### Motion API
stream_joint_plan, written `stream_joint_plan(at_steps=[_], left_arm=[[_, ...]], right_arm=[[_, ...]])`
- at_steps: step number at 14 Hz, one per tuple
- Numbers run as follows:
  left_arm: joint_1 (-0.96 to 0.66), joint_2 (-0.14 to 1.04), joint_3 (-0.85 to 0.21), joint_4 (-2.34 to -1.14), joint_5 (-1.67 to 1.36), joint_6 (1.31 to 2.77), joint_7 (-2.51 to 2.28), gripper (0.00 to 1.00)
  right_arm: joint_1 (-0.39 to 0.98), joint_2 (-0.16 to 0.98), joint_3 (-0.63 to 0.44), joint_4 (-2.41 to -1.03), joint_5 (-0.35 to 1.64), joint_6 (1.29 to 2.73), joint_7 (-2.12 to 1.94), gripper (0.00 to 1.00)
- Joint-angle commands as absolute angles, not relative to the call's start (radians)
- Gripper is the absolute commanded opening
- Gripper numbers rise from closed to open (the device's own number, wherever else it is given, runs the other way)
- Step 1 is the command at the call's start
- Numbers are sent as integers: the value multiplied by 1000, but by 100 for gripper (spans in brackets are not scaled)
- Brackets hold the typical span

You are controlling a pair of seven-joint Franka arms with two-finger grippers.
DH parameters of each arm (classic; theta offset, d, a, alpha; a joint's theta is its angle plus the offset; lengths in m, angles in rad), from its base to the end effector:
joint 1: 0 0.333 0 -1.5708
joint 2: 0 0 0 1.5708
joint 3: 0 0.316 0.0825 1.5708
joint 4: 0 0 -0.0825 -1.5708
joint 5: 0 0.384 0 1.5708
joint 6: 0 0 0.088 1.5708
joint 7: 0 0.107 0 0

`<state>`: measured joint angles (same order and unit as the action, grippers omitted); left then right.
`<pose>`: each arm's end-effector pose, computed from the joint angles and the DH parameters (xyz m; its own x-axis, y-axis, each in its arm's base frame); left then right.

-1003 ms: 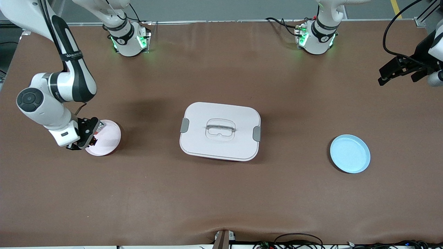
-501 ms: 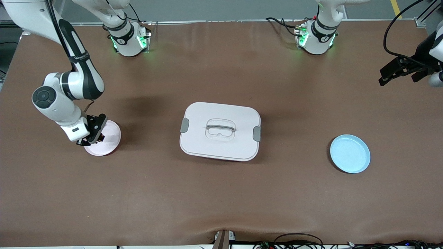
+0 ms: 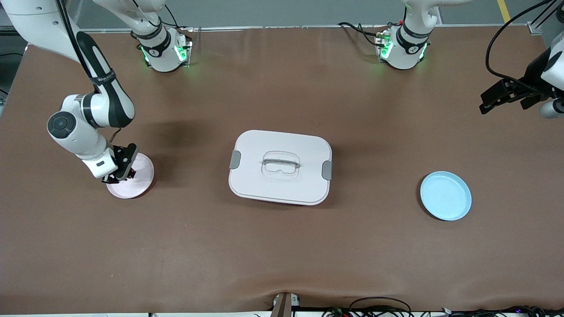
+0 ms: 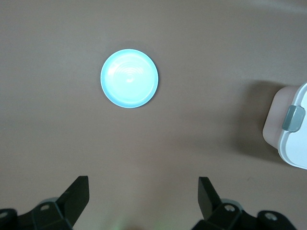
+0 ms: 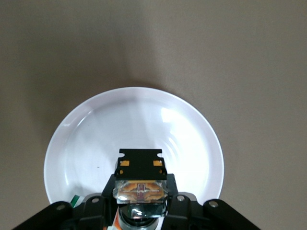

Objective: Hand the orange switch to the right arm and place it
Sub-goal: 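Set the switch on the white plate and open the right gripper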

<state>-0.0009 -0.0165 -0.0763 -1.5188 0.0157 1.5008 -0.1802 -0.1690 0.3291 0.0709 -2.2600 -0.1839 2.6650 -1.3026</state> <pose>0.5411 -0.0405 0.6518 0.9946 0.1039 0.0015 0.1039 -0.9944 -0.0169 0.5454 -0.0479 0.2221 0.2112 0.9761 -0.0517 0.9744 -0.2061 0.0893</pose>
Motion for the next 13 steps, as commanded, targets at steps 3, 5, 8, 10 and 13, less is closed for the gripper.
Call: stream_joint_plan(at_steps=[3, 5, 8, 10, 13], left_arm=[[12, -29, -69, -1522, 15, 1502, -167, 100], [12, -17, -69, -1522, 14, 1508, -167, 100], [20, -17, -69, -1523, 15, 1506, -167, 100], [32, -21, -69, -1523, 15, 1502, -167, 100], [34, -23, -69, -1525, 12, 1500, -167, 100]], right_arm=[[-199, 373, 87, -2278, -207, 2743, -1319, 0], [-195, 385, 87, -2284, -207, 2753, -1319, 5], [-192, 402, 87, -2296, -207, 2784, -1319, 10], [-192, 406, 87, -2299, -206, 2789, -1312, 18], [-192, 410, 87, -2303, -207, 2790, -1309, 38]])
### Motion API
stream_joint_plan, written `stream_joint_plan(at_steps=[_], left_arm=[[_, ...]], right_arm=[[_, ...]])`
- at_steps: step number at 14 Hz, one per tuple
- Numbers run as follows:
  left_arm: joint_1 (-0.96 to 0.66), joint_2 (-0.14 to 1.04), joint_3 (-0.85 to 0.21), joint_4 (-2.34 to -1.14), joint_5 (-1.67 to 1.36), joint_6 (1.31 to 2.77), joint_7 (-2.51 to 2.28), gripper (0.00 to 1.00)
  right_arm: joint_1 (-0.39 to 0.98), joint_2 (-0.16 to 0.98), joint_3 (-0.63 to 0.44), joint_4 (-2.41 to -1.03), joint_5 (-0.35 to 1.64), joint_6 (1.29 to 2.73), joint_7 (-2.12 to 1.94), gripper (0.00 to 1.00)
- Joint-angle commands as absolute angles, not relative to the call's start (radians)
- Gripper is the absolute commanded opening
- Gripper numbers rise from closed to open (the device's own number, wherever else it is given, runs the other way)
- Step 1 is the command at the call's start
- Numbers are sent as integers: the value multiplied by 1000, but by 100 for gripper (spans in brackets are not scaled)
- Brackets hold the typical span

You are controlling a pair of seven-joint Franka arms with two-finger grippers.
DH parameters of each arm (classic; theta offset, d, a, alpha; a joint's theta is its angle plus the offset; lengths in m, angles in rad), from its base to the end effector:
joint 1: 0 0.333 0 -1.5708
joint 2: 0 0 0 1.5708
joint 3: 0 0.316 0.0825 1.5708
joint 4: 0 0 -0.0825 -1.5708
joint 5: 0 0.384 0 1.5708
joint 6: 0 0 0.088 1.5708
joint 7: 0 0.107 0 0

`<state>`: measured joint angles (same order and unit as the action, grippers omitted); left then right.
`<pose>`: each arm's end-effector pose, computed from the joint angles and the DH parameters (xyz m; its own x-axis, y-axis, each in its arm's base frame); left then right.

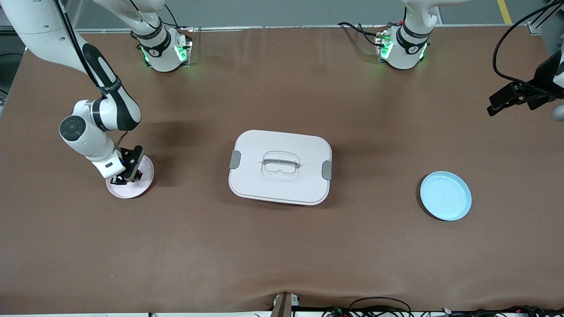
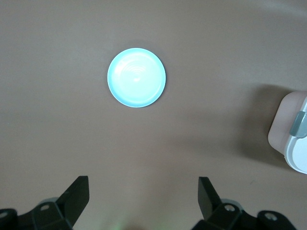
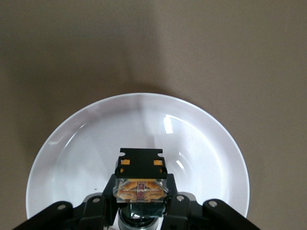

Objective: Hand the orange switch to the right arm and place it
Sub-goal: 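Set the switch on the white plate and open the right gripper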

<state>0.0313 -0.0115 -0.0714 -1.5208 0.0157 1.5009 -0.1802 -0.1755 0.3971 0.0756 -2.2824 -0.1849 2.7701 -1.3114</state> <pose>0.5438 -0.0203 0.6481 0.9900 0.1407 -0.0053 0.1406 -0.9899 -0.0177 0.5384 -0.0449 0.1875 0.1973 0.9799 -0.0287 0.9760 -0.1936 0.1001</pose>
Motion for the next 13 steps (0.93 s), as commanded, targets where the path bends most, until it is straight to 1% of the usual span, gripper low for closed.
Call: stream_joint_plan(at_steps=[1, 2, 3, 4, 8, 10, 13], left_arm=[[34, -25, -69, -1523, 8, 1502, -167, 100], [34, -25, -69, -1523, 6, 1502, -167, 100], [34, -25, -69, -1523, 6, 1503, -167, 100], [34, -26, -69, -1523, 5, 1503, -167, 100], [28, -32, -69, -1528, 5, 1506, -163, 100], [31, -29, -69, -1528, 3, 1508, -163, 100], [32, -29, -75, -1525, 5, 1508, -164, 100]], right_arm=[[-192, 410, 87, -2303, -207, 2792, -1308, 52], [-193, 408, 87, -2301, -207, 2792, -1307, 70], [-193, 408, 87, -2298, -207, 2792, -1308, 94], [-193, 403, 89, -2295, -206, 2789, -1318, 100], [-190, 370, 92, -2280, -206, 2755, -1304, 100], [-189, 347, 98, -2251, -195, 2662, -1286, 100], [-172, 311, 98, -2206, -195, 2557, -1091, 100]])
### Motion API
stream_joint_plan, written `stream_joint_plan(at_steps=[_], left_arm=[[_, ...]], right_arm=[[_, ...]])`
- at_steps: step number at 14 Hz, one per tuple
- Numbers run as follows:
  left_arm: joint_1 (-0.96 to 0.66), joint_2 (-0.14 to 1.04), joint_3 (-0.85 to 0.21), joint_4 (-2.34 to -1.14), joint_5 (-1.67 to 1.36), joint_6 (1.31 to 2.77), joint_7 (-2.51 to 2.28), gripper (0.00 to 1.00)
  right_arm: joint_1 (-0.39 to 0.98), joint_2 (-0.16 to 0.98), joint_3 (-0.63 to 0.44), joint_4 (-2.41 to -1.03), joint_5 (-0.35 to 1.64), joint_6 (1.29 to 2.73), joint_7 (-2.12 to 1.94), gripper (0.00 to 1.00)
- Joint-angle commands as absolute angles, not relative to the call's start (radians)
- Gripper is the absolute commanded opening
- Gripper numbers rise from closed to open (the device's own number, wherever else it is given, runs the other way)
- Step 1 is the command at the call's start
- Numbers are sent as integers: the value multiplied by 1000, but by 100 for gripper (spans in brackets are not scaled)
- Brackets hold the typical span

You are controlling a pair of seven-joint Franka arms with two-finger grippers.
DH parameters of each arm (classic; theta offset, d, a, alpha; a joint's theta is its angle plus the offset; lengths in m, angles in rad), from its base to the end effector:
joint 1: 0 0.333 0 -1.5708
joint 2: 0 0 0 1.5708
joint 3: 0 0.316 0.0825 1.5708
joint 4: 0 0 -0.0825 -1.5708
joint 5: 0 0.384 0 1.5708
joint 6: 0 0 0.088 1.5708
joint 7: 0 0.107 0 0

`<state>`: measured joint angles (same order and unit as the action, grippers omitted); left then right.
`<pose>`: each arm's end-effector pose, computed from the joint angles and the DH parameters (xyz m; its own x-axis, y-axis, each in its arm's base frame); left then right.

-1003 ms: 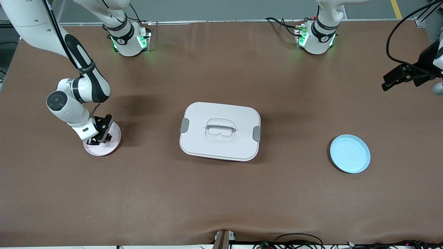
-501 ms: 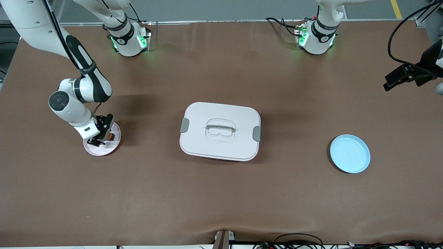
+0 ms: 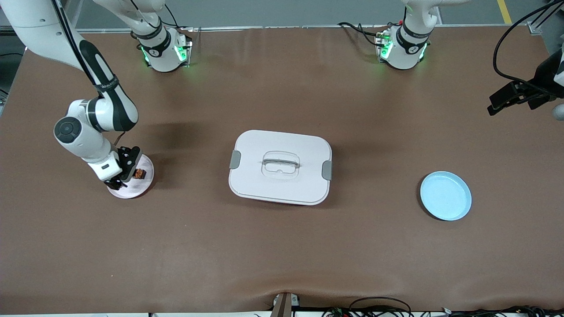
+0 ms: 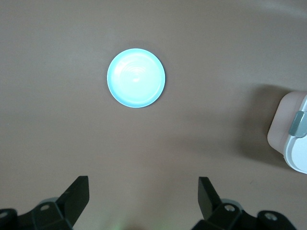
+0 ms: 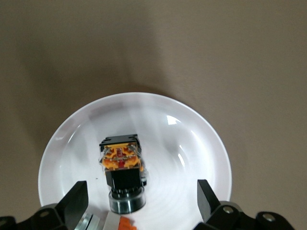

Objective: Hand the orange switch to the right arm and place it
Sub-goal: 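Set the switch on the white plate and open the right gripper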

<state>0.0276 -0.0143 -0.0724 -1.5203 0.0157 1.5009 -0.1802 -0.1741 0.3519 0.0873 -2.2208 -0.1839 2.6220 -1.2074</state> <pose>0.5428 -0.0229 0.6499 0.9907 0.1361 -0.0021 0.1360 -0.9906 -0.0174 0.5541 -0.0435 0.2202 0.2958 0.9541 -0.0478 0.9539 -0.2922 0.0688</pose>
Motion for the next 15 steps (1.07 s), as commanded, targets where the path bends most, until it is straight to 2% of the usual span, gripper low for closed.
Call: stream_joint_plan(at_steps=[1, 7, 9, 15], left_arm=[[34, -31, -75, -1525, 5, 1508, -164, 100], [31, -17, -75, -1522, 5, 1514, -166, 100], [28, -17, -77, -1523, 6, 1517, -166, 100], [28, -20, -80, -1523, 5, 1511, -164, 100]], right_arm=[[-166, 305, 98, -2197, -195, 2548, -1013, 100], [-146, 272, 101, -2148, -186, 2551, -426, 100], [-144, 250, 101, -2134, -128, 2548, -255, 100], [-126, 183, 101, -2016, -118, 2376, -230, 100]])
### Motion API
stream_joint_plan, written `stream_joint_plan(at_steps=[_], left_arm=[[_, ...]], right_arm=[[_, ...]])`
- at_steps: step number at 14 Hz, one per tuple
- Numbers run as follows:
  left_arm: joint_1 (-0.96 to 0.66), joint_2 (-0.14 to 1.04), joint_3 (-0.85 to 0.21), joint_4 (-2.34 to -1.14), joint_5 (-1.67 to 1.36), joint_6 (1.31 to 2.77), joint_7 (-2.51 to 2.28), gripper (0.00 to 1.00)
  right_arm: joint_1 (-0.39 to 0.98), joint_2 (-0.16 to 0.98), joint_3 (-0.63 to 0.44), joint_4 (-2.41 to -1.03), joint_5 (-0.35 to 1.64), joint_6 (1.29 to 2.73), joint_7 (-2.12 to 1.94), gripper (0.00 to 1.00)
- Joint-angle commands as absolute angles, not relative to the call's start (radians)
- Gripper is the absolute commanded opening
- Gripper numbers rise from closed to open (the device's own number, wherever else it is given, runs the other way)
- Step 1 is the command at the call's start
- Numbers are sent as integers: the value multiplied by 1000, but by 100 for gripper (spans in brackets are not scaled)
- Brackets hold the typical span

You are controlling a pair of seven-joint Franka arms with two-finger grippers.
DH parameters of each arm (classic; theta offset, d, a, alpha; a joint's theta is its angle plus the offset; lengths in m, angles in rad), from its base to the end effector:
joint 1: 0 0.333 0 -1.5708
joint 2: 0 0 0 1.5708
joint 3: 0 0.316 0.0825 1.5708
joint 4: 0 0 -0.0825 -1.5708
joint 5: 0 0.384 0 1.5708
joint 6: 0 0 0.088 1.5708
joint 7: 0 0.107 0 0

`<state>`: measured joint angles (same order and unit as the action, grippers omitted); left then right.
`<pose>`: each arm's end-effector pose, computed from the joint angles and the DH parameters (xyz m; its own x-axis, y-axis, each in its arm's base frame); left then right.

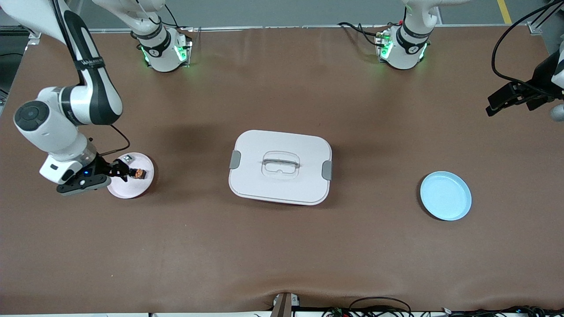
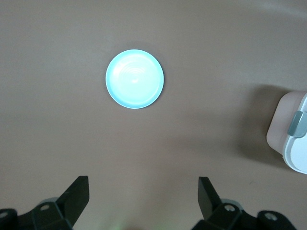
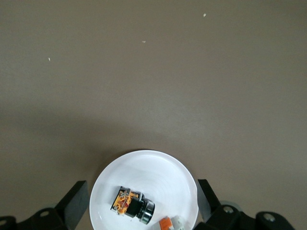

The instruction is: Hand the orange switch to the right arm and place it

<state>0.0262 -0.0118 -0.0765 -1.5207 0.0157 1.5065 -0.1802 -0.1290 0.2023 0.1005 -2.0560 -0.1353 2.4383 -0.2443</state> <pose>0.5441 -0.0259 0.6488 0.9914 0.1305 0.0006 0.1305 -0.9913 -0.0167 0.5989 -0.0191 0.3571 0.9393 0.3080 0.1510 0.2910 -0.9486 0.1246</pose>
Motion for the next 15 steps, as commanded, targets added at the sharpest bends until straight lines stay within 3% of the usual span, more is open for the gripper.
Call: stream_joint_plan(at_steps=[1, 5, 10, 15], left_arm=[[28, -21, -78, -1523, 6, 1508, -164, 100], [28, -28, -80, -1523, 6, 1497, -163, 100], [26, -32, -81, -1522, 12, 1474, -163, 100], [26, -32, -92, -1520, 20, 1459, -106, 100]], right_arm=[[-127, 183, 101, -2000, -117, 2362, -229, 100], [-124, 158, 101, -1964, -35, 2341, -213, 100], [-120, 161, 103, -1764, 0, 2016, -161, 100], [-109, 158, 97, -1686, 26, 1889, -104, 100]])
